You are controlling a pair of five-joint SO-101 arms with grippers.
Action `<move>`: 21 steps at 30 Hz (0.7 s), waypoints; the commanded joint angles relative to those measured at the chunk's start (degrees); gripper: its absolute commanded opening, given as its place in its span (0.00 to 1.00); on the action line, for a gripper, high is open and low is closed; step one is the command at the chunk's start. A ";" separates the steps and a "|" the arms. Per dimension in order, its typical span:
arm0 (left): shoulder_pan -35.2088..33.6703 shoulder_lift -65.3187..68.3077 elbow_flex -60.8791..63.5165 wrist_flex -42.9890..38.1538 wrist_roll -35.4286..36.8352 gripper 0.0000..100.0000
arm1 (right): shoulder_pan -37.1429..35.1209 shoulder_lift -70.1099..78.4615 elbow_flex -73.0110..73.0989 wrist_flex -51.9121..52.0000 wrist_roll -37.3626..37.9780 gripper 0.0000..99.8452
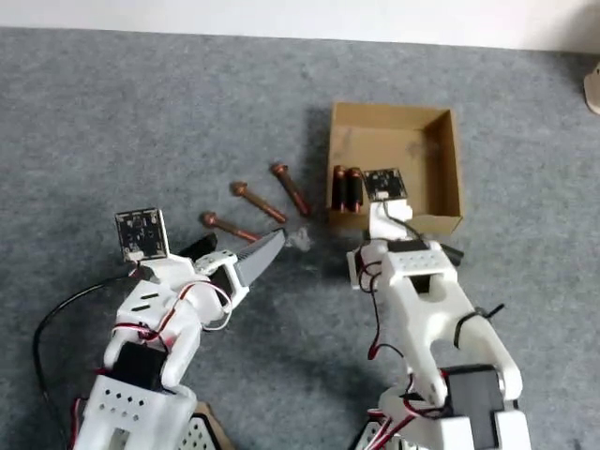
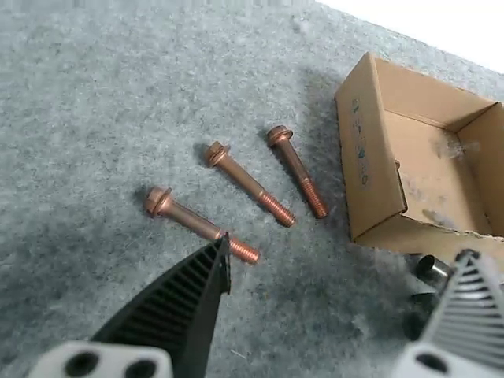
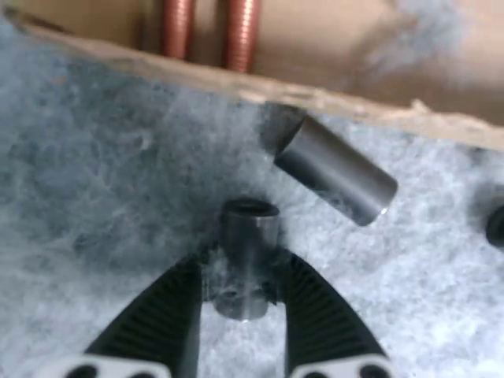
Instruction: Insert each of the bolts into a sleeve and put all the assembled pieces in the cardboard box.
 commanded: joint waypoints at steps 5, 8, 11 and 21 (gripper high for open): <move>-0.57 1.01 -8.13 6.42 1.05 0.34 | -1.10 -10.07 10.59 -10.42 -0.26 0.01; -0.66 6.20 -11.65 8.09 1.05 0.31 | -1.19 -14.37 15.34 -14.11 -0.18 0.01; -0.66 15.08 -14.99 7.91 0.97 0.31 | -1.19 -17.01 18.24 -16.57 -0.18 0.01; -4.62 46.55 -30.11 8.00 7.65 0.31 | -2.42 -17.80 19.47 -17.36 -0.18 0.01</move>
